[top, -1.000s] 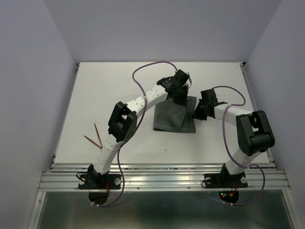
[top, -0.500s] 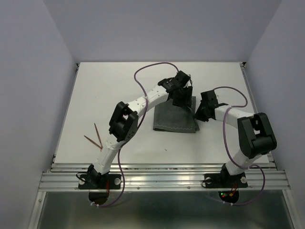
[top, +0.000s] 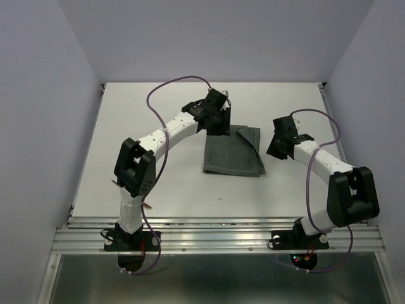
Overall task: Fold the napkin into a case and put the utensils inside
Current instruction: Smooth out the square-folded napkin at the center of the board.
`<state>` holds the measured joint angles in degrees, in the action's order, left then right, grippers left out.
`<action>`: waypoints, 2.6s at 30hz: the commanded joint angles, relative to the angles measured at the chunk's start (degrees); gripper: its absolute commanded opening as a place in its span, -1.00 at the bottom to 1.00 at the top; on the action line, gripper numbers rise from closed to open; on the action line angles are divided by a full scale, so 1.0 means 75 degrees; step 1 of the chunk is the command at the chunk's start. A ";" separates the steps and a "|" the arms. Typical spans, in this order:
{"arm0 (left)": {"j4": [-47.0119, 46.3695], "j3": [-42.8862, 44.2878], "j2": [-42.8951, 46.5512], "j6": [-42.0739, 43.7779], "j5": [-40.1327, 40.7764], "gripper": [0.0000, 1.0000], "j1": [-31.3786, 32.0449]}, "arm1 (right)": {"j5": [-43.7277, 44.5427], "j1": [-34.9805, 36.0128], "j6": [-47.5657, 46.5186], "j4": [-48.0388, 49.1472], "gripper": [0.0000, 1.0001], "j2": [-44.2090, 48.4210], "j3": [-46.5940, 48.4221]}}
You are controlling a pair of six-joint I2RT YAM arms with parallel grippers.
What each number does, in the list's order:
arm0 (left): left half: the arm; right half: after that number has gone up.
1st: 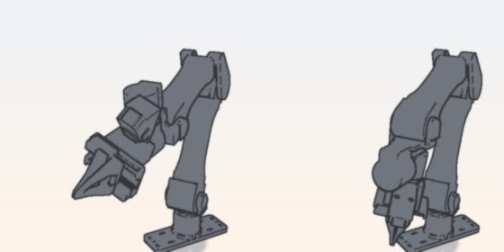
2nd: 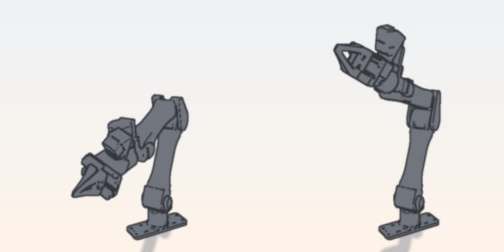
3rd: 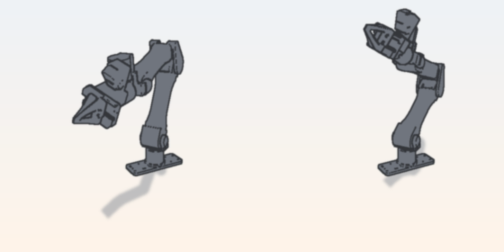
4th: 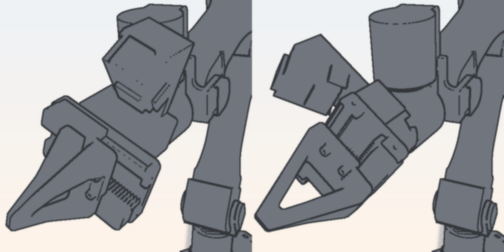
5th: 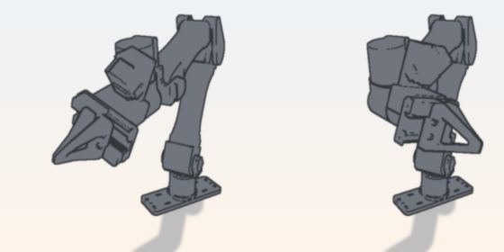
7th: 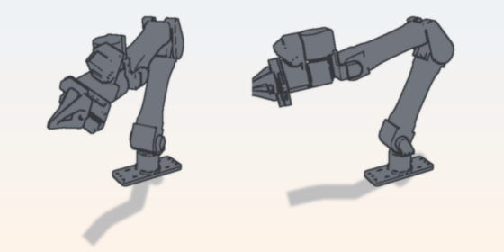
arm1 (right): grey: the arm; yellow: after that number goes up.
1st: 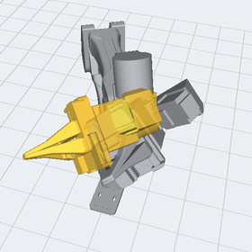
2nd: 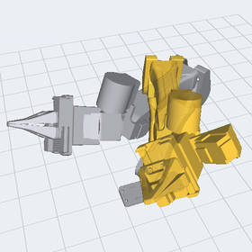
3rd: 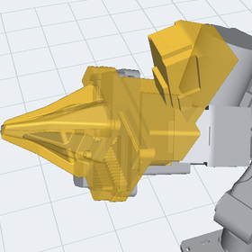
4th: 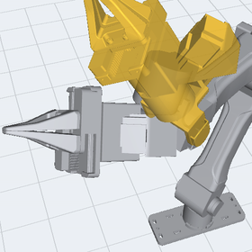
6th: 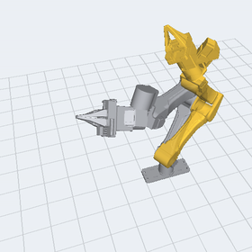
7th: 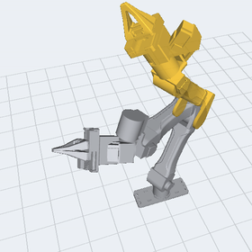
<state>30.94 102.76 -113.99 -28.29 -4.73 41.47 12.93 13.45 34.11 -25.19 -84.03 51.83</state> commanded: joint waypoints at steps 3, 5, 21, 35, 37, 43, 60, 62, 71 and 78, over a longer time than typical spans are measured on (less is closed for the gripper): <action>-0.0703 -0.1639 0.0691 0.0081 -0.0037 0.01 -0.0642 | 0.0139 0.0888 -0.0843 -0.0613 -0.40 -0.0408 0.1665; -0.0878 -0.2004 0.0878 0.0081 -0.0060 0.00 -0.0725 | 0.0058 0.1379 -0.0938 -0.0719 -0.40 -0.0736 0.2156; -0.2062 -0.4232 0.1219 -0.0294 -0.1021 -0.05 -0.0842 | -0.0154 0.2003 -0.0938 -0.0450 -0.41 -0.3807 0.4490; -0.2262 -0.4549 0.1277 -0.0271 -0.1174 -0.07 -0.0842 | 0.0315 0.1465 -0.1032 -0.0368 -0.50 -0.4581 0.5018; -0.2262 -0.4584 0.1289 -0.0259 -0.1174 -0.07 -0.0842 | 0.0350 0.1394 -0.1102 -0.0380 -0.51 -0.4663 0.5100; -0.2262 -0.4666 0.1383 -0.0235 -0.1185 -0.07 -0.0842 | 0.0912 0.1149 -0.1103 -0.0380 -0.53 -0.4488 0.5019; -0.2321 -0.4748 0.1547 -0.0177 -0.1232 -0.06 -0.0842 | 0.0994 0.0620 -0.0868 -0.0356 -0.52 -0.3199 0.4609; -0.2320 -0.4737 0.1559 -0.0165 -0.1232 -0.06 -0.0831 | 0.1123 0.0620 -0.0786 -0.0356 -0.53 -0.3059 0.4527; -0.2320 -0.4643 0.1325 -0.0165 -0.1326 -0.06 -0.0761 | 0.0411 0.0620 -0.0925 -0.0145 -0.55 -0.3092 0.4444; -0.2309 -0.4385 0.1137 -0.0223 -0.1420 -0.06 -0.0608 | -0.0261 0.0620 -0.1173 -0.0192 -0.56 -0.3783 0.4667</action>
<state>13.52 67.26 -105.27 -30.44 -14.35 36.12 12.73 17.72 26.74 -27.99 -109.45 84.84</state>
